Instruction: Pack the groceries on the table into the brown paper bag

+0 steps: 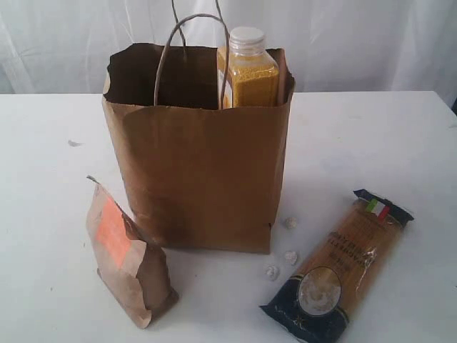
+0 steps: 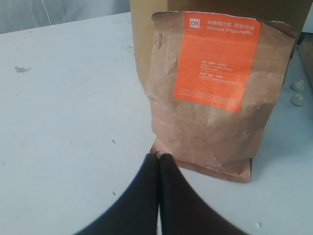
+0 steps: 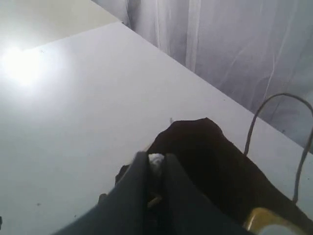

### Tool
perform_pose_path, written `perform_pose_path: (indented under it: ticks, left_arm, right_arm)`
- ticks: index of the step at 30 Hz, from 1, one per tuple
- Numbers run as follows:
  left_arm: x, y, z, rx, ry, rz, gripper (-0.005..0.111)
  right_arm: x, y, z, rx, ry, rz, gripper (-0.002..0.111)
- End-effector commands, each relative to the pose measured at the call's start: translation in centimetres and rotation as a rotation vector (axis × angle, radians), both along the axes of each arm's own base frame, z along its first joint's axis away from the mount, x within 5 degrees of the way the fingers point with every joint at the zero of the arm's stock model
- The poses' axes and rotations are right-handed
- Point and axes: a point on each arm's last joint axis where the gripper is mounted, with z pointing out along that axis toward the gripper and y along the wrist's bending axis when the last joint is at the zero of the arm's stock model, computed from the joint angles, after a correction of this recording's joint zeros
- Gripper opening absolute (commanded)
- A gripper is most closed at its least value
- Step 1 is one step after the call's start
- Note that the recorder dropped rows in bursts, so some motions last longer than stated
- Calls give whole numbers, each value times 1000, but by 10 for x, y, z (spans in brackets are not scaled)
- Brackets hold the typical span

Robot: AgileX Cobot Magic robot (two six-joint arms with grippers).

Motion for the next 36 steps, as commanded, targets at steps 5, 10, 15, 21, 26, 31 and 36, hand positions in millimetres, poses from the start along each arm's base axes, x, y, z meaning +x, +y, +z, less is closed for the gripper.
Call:
perform_pose_path:
  ticks: [5, 10, 15, 21, 26, 31, 36]
  left_arm:
    - [0, 0, -1, -2, -2, 2, 0]
    - [0, 0, -1, -2, -2, 2, 0]
    - [0, 0, -1, -2, -2, 2, 0]
    - [0, 0, -1, -2, -2, 2, 0]
    - [0, 0, -1, -2, -2, 2, 0]
    - [0, 0, -1, -2, -2, 2, 0]
    - [0, 0, -1, -2, -2, 2, 0]
  right_arm:
    - [32, 29, -26, -147, 72, 51, 0]
    - [35, 46, -34, -227, 74, 91, 0]
    - [38, 58, -35, -231, 58, 104, 0]
    - [51, 63, -45, -254, 93, 42, 1]
    - [54, 65, -49, -257, 97, 41, 25]
    - [52, 65, -44, -229, 112, 32, 52]
    - [43, 57, -18, -168, 62, 19, 53]
